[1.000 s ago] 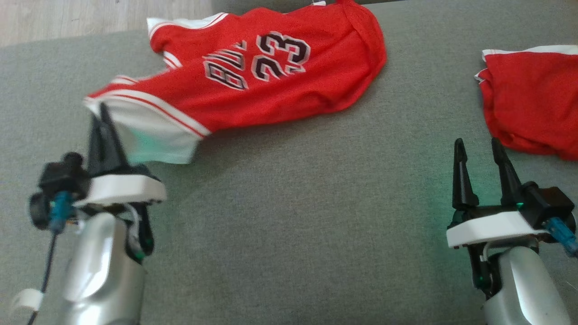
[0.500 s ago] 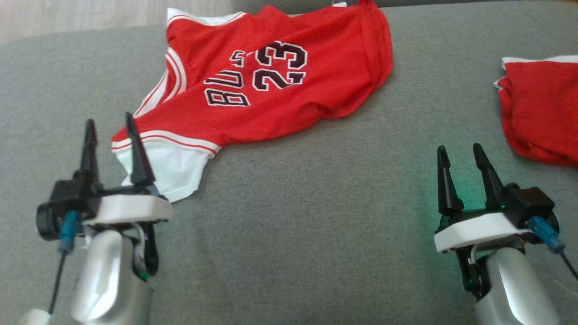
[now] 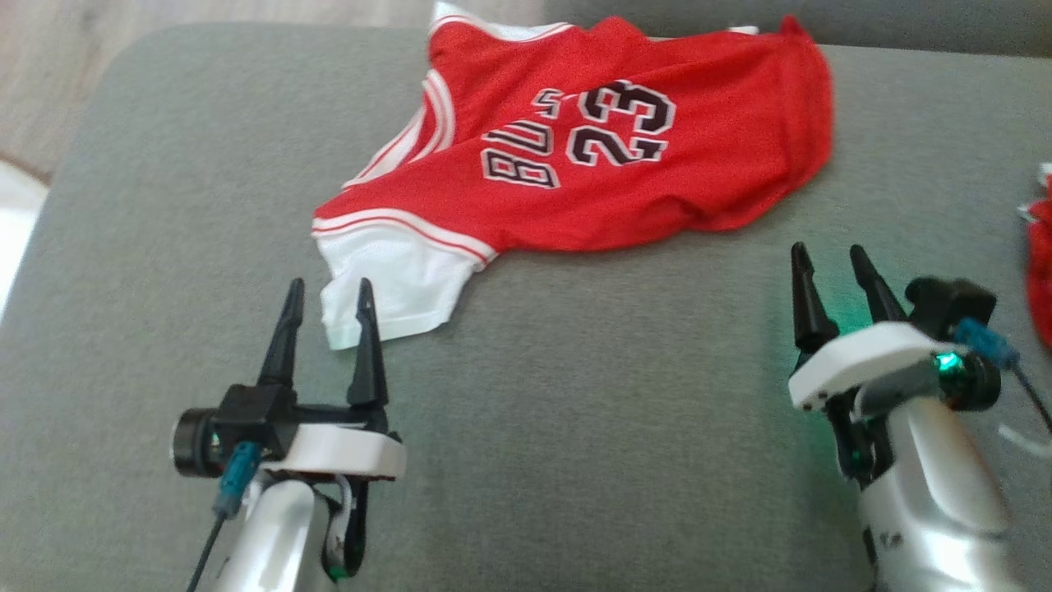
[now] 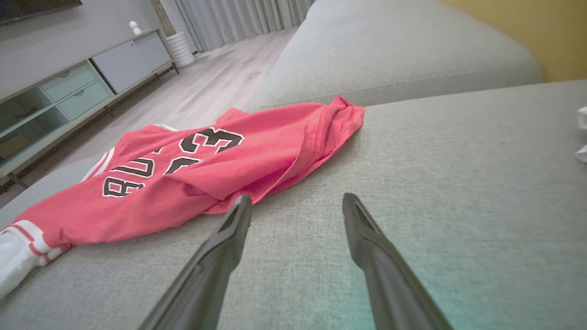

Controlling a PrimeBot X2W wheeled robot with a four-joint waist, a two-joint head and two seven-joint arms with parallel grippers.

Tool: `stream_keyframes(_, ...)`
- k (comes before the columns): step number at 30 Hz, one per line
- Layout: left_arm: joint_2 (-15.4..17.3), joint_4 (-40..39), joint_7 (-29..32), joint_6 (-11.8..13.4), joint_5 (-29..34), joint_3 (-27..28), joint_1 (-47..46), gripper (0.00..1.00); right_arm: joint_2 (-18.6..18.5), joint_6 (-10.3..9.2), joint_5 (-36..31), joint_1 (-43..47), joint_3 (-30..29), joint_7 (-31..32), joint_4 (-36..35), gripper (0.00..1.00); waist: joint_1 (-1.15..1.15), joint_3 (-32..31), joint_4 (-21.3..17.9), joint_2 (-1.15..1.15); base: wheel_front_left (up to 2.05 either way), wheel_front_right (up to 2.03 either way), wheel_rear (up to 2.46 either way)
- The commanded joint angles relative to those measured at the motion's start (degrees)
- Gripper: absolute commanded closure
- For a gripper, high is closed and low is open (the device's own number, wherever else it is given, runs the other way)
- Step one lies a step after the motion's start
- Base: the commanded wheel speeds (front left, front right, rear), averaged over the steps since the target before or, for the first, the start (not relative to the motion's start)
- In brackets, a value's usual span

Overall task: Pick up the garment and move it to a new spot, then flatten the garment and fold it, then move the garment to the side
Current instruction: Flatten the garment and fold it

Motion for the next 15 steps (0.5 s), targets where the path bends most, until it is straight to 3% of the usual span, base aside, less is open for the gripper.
stream_keyframes(1, 0.4, -1.8, -0.5, 0.6, -0.9, 0.8, -1.3, 0.00, 0.0, 0.37, 1.2, -3.0, 0.8, 0.7, -0.2, 0.00, 0.00, 0.6, 2.3, 0.00, 0.00, 0.00, 0.00)
stream_keyframes(8, 0.3, -2.1, -0.5, 2.3, -3.7, -3.2, -2.6, 0.00, 0.0, 0.37, 3.8, -13.6, -5.1, 4.8, 13.6, 0.00, 0.00, 2.8, 6.9, 0.00, 0.00, 0.00, 0.00)
stream_keyframes(15, 0.3, -2.1, -0.5, 3.1, -5.0, -4.3, -2.5, 0.00, 0.0, 0.37, -2.0, -20.4, -10.6, 4.0, 24.6, 0.00, 0.00, 3.7, 8.5, 0.00, 0.00, 0.00, 0.00)
